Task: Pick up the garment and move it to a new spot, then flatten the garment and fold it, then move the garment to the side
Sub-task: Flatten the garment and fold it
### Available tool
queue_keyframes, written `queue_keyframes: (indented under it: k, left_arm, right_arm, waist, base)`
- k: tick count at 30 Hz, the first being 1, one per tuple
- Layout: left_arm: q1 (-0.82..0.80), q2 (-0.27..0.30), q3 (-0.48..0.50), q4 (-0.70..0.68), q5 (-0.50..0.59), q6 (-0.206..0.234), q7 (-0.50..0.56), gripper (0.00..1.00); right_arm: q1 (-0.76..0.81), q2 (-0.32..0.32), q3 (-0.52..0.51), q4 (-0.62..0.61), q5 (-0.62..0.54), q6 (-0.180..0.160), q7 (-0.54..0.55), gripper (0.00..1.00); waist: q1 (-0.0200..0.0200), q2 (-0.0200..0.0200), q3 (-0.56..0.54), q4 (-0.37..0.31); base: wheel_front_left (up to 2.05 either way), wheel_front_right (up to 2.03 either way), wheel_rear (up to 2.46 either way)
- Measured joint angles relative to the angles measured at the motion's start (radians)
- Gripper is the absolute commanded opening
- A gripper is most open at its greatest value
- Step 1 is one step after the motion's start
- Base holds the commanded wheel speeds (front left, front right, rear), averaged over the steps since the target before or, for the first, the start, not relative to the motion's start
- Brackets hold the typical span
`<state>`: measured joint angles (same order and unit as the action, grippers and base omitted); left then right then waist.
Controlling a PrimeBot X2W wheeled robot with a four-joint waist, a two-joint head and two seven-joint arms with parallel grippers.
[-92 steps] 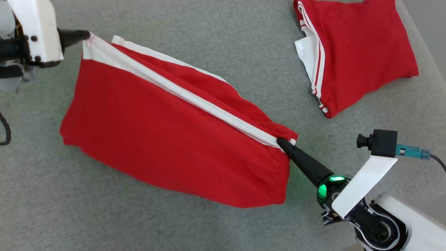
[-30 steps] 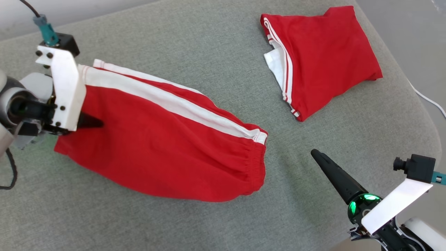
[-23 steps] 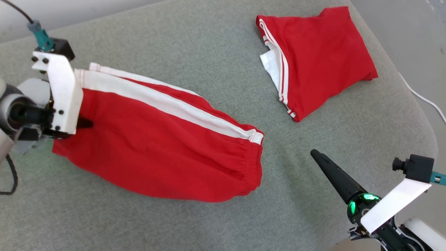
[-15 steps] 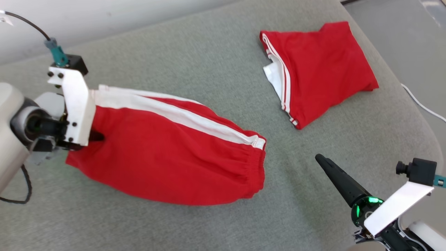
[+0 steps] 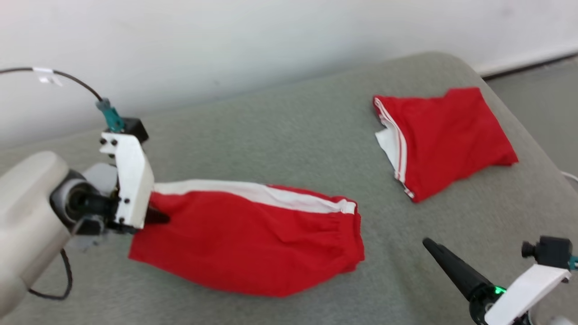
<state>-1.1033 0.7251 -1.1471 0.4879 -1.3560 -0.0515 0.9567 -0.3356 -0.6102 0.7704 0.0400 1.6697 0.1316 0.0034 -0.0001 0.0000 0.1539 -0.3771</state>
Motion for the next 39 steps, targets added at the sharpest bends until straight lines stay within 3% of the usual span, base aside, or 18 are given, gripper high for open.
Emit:
queue_keyframes:
  k: [6,12,19,20,21,22,30,35,39]
  left_arm:
    - [0.064,0.025,-0.019,-0.075,-0.026,0.013,0.011,0.0]
    - [0.152,0.065,-0.021,-0.165,-0.054,0.055,-0.013,0.0]
    - [0.243,0.073,-0.022,-0.168,-0.077,0.074,-0.087,0.0]
    - [0.25,0.072,-0.022,-0.161,-0.077,0.069,-0.102,0.3]
    - [0.258,0.07,-0.024,-0.154,-0.077,0.062,-0.109,0.89]
    - [0.258,0.07,-0.024,-0.154,-0.077,0.062,-0.109,1.0]
    - [0.269,0.074,0.004,-0.123,-0.048,0.03,-0.205,1.0]
    - [0.258,0.083,0.054,-0.149,0.05,0.038,-0.449,1.0]
    - [0.307,0.109,0.081,-0.21,0.13,0.096,-0.638,1.0]
  right_arm:
    - [0.044,-0.031,0.012,0.005,0.02,0.0,0.003,1.0]
    - [0.057,-0.052,0.02,-0.003,0.029,0.0,-0.013,1.0]
    - [0.051,-0.061,0.032,-0.004,0.032,0.0,-0.013,1.0]
    - [0.049,-0.063,0.033,-0.004,0.035,0.0,-0.013,1.0]
    - [0.048,-0.067,0.035,-0.004,0.036,0.0,-0.013,1.0]
    - [0.048,-0.067,0.035,-0.004,0.036,0.0,-0.013,1.0]
    - [0.016,-0.079,0.038,0.008,-0.005,0.0,-0.08,1.0]
    - [-0.011,-0.052,0.012,0.079,-0.105,0.0,-0.208,1.0]
    - [-0.016,-0.013,-0.076,0.172,-0.205,-0.001,-0.261,1.0]
  waist:
    - [-0.0001,0.0,-0.07,0.088]
    - [-0.0001,0.0,-0.108,0.19]
    - [0.0,0.0001,-0.112,0.227]
    - [0.0,0.0,-0.113,0.228]
    - [0.0,0.0,-0.114,0.228]
    - [0.0,0.0,-0.114,0.228]
    - [0.0,0.0,-0.127,0.236]
    - [0.0001,0.0001,-0.13,0.243]
    - [0.0,0.0001,-0.135,0.255]
  base:
    - [0.0,0.0,0.0]
    - [0.0,0.0,0.0]
    - [0.0,0.0,0.0]
    - [0.0,0.0,0.0]
    - [0.0,0.0,0.0]
    - [0.0,0.0,0.0]
    - [0.0,0.0,0.0]
    - [0.0,0.0,0.0]
    - [0.0,0.0,0.0]
